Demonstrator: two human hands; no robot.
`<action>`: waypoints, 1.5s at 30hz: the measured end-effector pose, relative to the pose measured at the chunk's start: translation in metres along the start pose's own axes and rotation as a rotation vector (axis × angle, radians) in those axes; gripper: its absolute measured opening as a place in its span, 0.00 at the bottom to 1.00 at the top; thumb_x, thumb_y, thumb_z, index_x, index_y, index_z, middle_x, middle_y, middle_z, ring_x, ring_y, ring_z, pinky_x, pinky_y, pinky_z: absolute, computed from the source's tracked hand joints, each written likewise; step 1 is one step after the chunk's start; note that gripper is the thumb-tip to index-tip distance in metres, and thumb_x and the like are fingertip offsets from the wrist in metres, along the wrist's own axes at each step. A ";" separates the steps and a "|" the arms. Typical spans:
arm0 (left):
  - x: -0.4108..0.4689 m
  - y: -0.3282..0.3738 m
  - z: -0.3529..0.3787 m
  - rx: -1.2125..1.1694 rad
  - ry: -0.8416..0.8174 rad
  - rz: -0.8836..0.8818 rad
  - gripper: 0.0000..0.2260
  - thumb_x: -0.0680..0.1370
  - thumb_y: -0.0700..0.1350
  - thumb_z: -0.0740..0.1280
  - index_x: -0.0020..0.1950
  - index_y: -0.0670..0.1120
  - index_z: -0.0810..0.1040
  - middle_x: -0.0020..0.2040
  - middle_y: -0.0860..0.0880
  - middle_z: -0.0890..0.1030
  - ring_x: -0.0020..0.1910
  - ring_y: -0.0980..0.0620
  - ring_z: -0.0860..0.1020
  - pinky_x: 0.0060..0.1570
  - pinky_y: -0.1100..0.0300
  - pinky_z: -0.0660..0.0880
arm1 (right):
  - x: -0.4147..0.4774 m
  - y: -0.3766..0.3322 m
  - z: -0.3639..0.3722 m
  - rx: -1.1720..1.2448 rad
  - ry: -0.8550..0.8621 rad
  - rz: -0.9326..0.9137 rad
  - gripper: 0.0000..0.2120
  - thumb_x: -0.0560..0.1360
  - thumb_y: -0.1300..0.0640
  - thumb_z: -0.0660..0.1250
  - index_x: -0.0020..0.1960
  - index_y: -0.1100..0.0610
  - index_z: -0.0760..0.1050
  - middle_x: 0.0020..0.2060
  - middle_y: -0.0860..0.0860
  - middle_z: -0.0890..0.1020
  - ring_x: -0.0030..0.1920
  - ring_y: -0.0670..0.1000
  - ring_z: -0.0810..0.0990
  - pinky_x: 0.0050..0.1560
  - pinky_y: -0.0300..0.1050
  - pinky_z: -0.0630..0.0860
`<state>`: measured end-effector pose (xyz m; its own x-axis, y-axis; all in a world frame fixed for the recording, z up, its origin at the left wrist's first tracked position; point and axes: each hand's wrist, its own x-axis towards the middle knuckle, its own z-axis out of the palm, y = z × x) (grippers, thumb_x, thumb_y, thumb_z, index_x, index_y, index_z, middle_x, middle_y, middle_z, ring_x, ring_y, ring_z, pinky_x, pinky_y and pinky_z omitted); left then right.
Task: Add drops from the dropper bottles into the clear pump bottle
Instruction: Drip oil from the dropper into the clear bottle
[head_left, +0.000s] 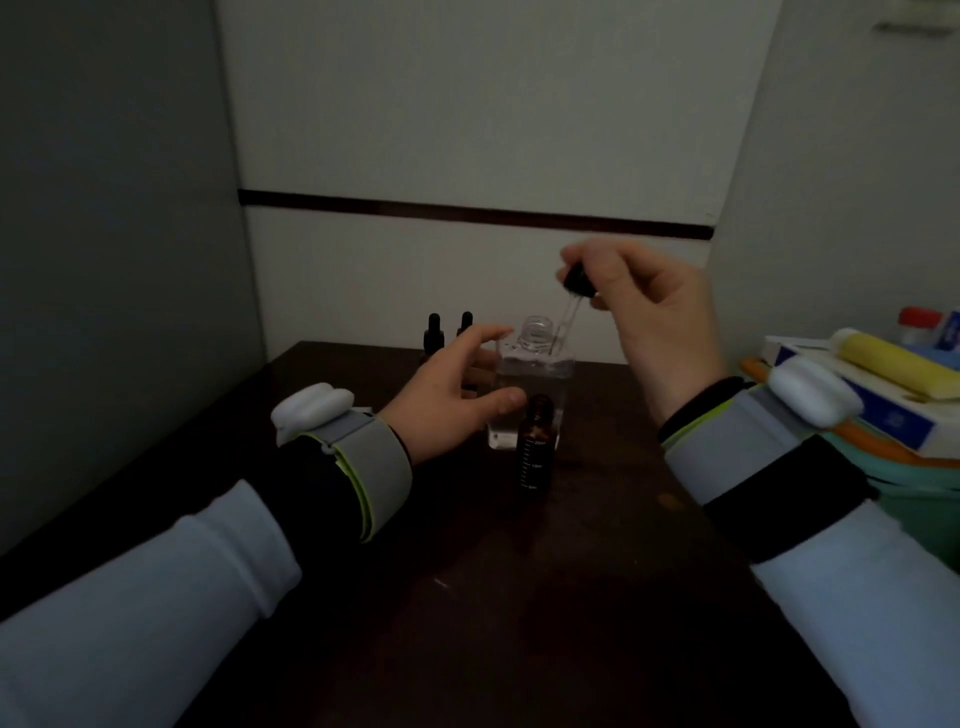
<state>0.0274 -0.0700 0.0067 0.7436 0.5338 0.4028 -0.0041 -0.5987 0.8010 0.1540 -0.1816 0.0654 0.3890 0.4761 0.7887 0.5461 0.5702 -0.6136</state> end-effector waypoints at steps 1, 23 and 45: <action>0.000 -0.001 0.000 -0.005 0.001 -0.001 0.25 0.75 0.42 0.69 0.67 0.57 0.64 0.64 0.45 0.74 0.61 0.48 0.75 0.64 0.46 0.71 | -0.002 0.003 0.001 -0.021 -0.030 0.019 0.07 0.77 0.60 0.65 0.43 0.53 0.80 0.33 0.41 0.83 0.40 0.39 0.81 0.41 0.29 0.72; 0.000 0.001 0.001 -0.045 -0.009 -0.024 0.24 0.76 0.39 0.68 0.66 0.57 0.64 0.63 0.45 0.74 0.61 0.47 0.75 0.64 0.43 0.70 | -0.009 0.013 0.002 -0.058 -0.202 0.048 0.05 0.74 0.60 0.68 0.43 0.55 0.82 0.36 0.47 0.84 0.40 0.44 0.83 0.46 0.36 0.77; -0.003 0.010 -0.005 -0.014 -0.014 -0.005 0.22 0.72 0.38 0.72 0.60 0.53 0.68 0.60 0.43 0.75 0.58 0.43 0.76 0.56 0.53 0.74 | 0.004 0.005 0.007 0.046 0.210 -0.070 0.04 0.76 0.57 0.66 0.49 0.52 0.80 0.36 0.41 0.83 0.41 0.38 0.80 0.38 0.29 0.72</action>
<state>0.0215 -0.0744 0.0153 0.7530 0.5282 0.3924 -0.0094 -0.5877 0.8091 0.1530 -0.1720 0.0650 0.4998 0.2876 0.8170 0.5448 0.6288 -0.5547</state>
